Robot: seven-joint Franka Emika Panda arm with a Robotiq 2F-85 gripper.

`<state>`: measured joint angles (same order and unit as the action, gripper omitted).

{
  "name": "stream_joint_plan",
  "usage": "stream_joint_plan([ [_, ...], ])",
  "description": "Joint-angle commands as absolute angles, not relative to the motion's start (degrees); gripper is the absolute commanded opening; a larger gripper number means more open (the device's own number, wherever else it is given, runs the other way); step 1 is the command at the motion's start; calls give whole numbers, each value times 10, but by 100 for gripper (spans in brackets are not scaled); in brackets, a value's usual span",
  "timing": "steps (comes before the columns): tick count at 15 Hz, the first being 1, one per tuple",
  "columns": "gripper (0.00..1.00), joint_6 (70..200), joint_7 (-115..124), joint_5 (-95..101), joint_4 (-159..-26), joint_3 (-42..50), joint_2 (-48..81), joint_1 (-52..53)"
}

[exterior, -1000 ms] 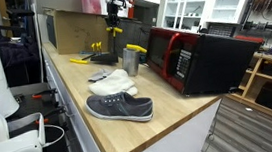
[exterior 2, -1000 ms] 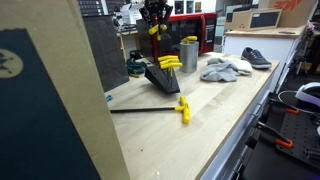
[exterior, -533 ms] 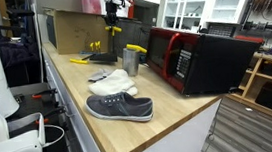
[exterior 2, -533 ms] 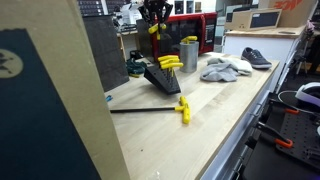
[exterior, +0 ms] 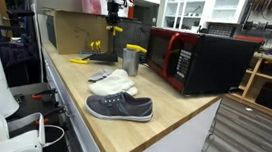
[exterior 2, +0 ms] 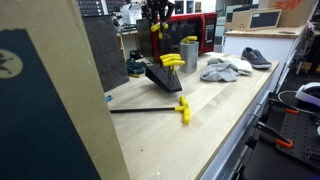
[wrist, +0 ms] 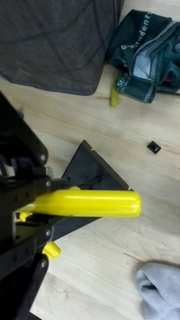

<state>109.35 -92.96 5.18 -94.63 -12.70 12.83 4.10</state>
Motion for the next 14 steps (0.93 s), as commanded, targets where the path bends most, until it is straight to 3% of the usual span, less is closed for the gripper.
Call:
stream_joint_plan([
  [1, 6, 1080, -1041, 30, -953, -118, 105, 28],
  [4, 6, 1086, -1040, 25, -949, -116, 106, 23],
  [5, 6, 1087, -934, 49, -945, -110, 128, 42],
  [6, 24, 1087, -918, 50, -945, -110, 129, 42],
  [12, 24, 1088, -909, 50, -947, -110, 141, 46],
  [13, 6, 1088, -909, 50, -947, -110, 141, 46],
  [14, 6, 1087, -914, 61, -941, -110, 143, 47],
])
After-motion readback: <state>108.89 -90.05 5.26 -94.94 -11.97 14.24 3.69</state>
